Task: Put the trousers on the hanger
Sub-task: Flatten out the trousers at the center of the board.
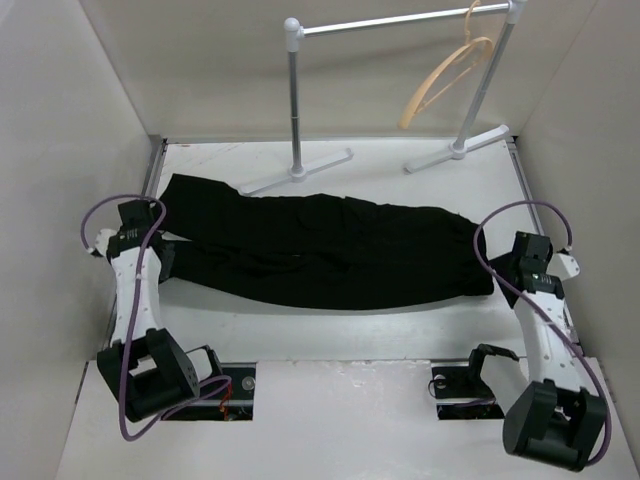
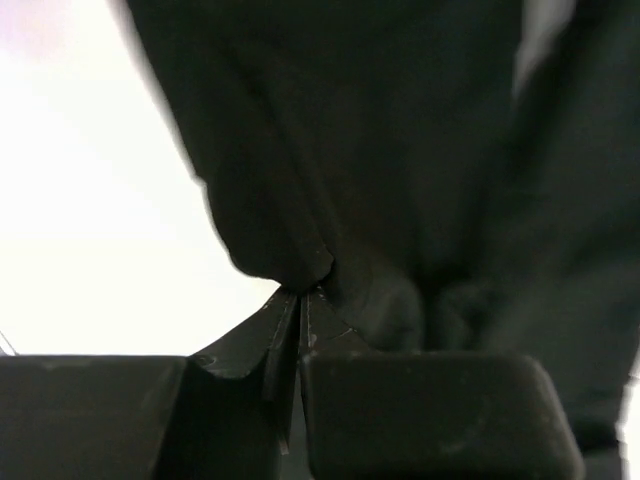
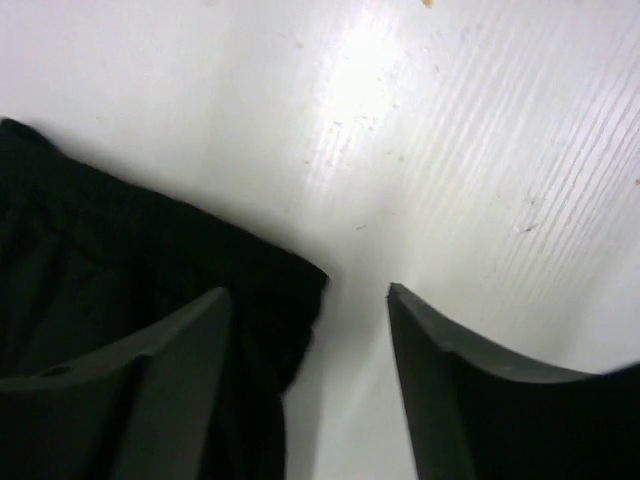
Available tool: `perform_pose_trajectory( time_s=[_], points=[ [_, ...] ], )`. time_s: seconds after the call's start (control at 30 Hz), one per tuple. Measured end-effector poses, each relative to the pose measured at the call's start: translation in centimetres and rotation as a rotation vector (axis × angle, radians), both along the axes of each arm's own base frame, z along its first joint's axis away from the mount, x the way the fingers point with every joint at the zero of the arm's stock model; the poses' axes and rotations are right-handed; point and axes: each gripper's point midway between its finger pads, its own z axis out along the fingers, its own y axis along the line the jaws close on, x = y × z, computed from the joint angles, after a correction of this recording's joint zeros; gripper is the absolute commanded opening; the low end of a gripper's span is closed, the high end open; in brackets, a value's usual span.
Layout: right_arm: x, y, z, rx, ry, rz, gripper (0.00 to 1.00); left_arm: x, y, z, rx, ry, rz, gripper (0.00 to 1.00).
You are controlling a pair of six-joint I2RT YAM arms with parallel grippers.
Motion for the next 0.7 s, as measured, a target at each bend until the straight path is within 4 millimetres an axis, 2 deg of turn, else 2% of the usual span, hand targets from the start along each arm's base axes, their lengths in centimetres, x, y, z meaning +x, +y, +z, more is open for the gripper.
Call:
perform_pose_trajectory(
  time_s=[0.1, 0.17, 0.23, 0.3, 0.37, 0.43, 0.5, 0.53, 0.57, 0.63, 0.67, 0.7],
  points=[
    [1.2, 1.1, 2.9, -0.057, -0.062, 0.088, 0.79, 1.2, 0.4, 3.6, 0.049, -0.080, -0.012, 0.04],
    [1.9, 2.2, 5.0, -0.093, -0.115, 0.165, 0.79, 0.8, 0.1, 4.9, 0.069, -0.107, -0.024, 0.07],
    [2.3, 3.4, 6.6, -0.122, -0.160, 0.237, 0.78, -0.7, -0.6, 5.1, 0.074, -0.095, -0.037, 0.17],
    [2.4, 4.7, 7.3, -0.135, -0.179, 0.306, 0.74, -2.4, -1.2, 4.3, 0.072, -0.064, -0.044, 0.28],
    [2.6, 6.4, 7.4, -0.130, -0.176, 0.384, 0.64, -4.4, -1.4, 2.7, 0.064, 0.000, -0.034, 0.38],
    [3.2, 9.2, 7.2, -0.108, -0.154, 0.509, 0.49, -5.9, -1.5, 1.4, 0.047, 0.060, -0.023, 0.44],
    [3.8, 12.8, 6.8, -0.076, -0.128, 0.659, 0.28, -6.3, -1.3, 1.1, 0.045, 0.086, -0.016, 0.45],
    [3.9, 14.7, 6.4, -0.064, -0.107, 0.737, 0.20, -6.2, -1.1, 1.3, 0.053, 0.081, -0.015, 0.46],
    [4.0, 16.7, 5.9, -0.049, -0.085, 0.814, 0.16, -6.0, -0.9, 1.7, 0.064, 0.073, -0.015, 0.47],
    [3.9, 20.3, 4.8, -0.015, -0.046, 0.942, 0.16, -4.7, -0.5, 2.8, 0.098, 0.023, -0.031, 0.48],
    [3.7, 21.7, 4.1, 0.003, -0.025, 0.990, 0.20, -3.7, -0.5, 3.2, 0.110, -0.003, -0.049, 0.48],
    [3.5, 23.0, 3.2, 0.023, -0.001, 1.033, 0.30, -2.7, -0.7, 3.3, 0.111, -0.017, -0.072, 0.48]
  ],
)
